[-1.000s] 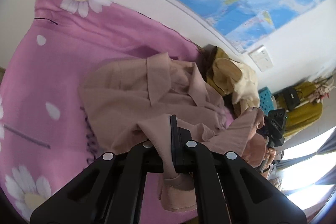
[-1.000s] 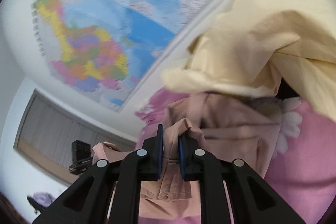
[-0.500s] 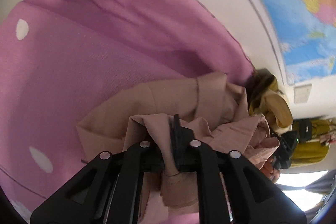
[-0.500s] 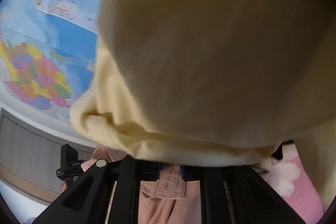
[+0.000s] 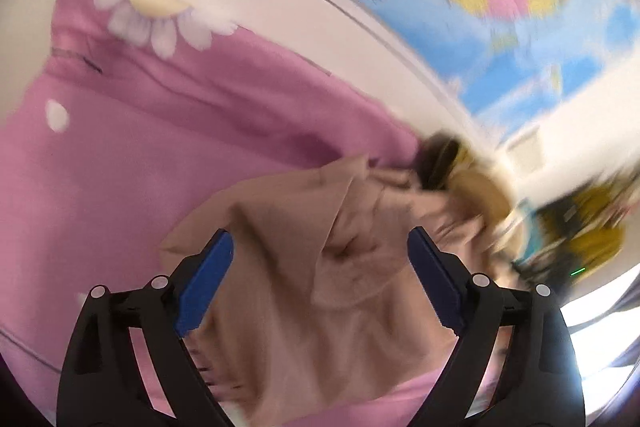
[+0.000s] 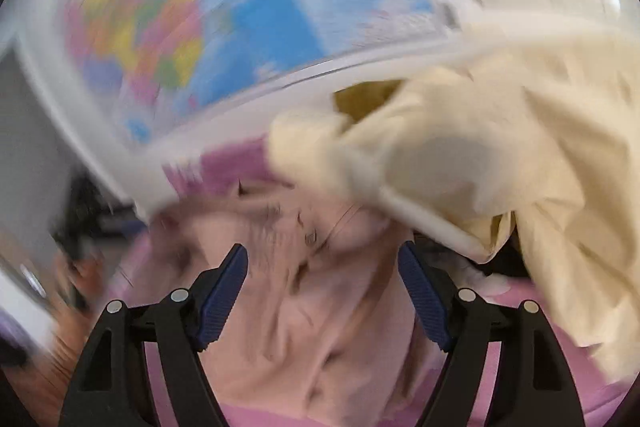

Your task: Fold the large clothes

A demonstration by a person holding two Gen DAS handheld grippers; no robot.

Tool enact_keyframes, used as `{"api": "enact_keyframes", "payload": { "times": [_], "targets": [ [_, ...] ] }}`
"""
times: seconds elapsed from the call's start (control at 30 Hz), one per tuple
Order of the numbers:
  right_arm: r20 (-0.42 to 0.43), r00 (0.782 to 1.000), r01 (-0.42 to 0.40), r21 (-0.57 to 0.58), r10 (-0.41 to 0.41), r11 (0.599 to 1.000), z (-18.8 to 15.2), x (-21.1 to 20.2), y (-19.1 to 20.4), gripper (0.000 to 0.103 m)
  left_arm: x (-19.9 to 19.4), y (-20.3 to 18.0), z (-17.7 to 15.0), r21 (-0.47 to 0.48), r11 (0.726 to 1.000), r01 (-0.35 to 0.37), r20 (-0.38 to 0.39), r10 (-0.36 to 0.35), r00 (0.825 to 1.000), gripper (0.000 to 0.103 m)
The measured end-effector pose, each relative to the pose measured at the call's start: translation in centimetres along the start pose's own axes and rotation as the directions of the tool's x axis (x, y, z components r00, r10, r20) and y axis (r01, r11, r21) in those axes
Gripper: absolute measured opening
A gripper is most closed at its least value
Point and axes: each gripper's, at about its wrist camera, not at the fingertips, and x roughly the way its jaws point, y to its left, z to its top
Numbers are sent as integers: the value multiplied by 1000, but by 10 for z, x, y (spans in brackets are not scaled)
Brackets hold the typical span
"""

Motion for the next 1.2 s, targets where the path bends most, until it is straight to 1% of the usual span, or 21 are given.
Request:
{"api": "enact_keyframes", "payload": {
  "times": [0.07,0.13,0.23,0.3,0.33,0.37,0.4,0.43,0.47,0.53,0.6,0.67,0.73,0.8,0.83,0.87,0.93,1.0,1.13,1.17,1.2],
  "targets": [
    [-14,996,83,-147,-86,986,-10,11,25,76,3,-11,-13,96,993,-75,7,75,997,87],
    [-44,992,104,-223,-117,969,-15,29,39,75,11,-20,-21,165,982,-90,-17,94,995,87],
    [-88,981,147,-258,-175,955,-13,62,46,75,31,-36,-30,232,969,-89,-76,109,991,87],
    [-158,967,156,-254,-200,955,-14,87,37,75,42,-46,-32,277,956,-93,-103,126,987,87],
    [-178,961,164,-249,-212,954,-15,99,32,70,48,-49,-33,295,951,-97,-115,137,984,87],
    [-186,958,167,-254,-217,953,-16,107,30,53,58,-53,-32,307,944,-120,-127,165,978,83],
    [-192,955,171,-258,-224,951,-15,112,31,39,65,-55,-33,314,938,-148,-126,196,973,75],
    [-198,952,182,-250,-234,951,-14,115,28,8,71,-56,-31,314,934,-170,-125,218,968,45],
    [-196,957,168,-229,-214,959,-12,113,26,6,77,-55,-26,302,937,-177,-143,228,963,3],
    [-157,966,171,-214,-207,962,-5,105,26,5,79,-55,-17,279,940,-194,-131,237,963,1],
    [-101,972,188,-204,-212,961,6,97,31,5,74,-57,-2,260,938,-230,-67,255,965,1],
    [-38,978,195,-167,-204,967,18,86,29,5,68,-56,10,228,949,-219,-46,235,971,1],
    [-35,980,188,-129,-194,974,25,92,24,4,67,-53,24,197,954,-225,-30,235,972,1],
    [-58,978,193,-92,-198,977,27,107,18,4,69,-51,28,187,941,-283,-8,289,957,1],
    [-65,978,195,-74,-200,978,25,109,13,4,69,-51,27,193,929,-317,13,321,947,11],
    [-65,977,198,-43,-201,979,27,112,7,4,70,-51,25,208,924,-322,14,326,945,37],
    [-41,980,196,24,-195,980,28,108,-6,4,74,-53,14,243,926,-288,-27,303,953,74],
    [-17,981,193,67,-192,979,34,106,-11,4,80,-58,1,294,913,-282,-49,309,950,77],
    [-6,975,223,0,-223,975,43,114,6,4,93,-77,-28,425,882,-205,-115,277,954,90],
    [-34,975,220,1,-220,975,43,121,6,4,98,-81,-33,453,866,-212,-116,293,949,88],
    [-62,972,228,-2,-227,974,44,132,5,4,104,-86,-40,492,837,-240,-100,328,939,76]
  ]
}}
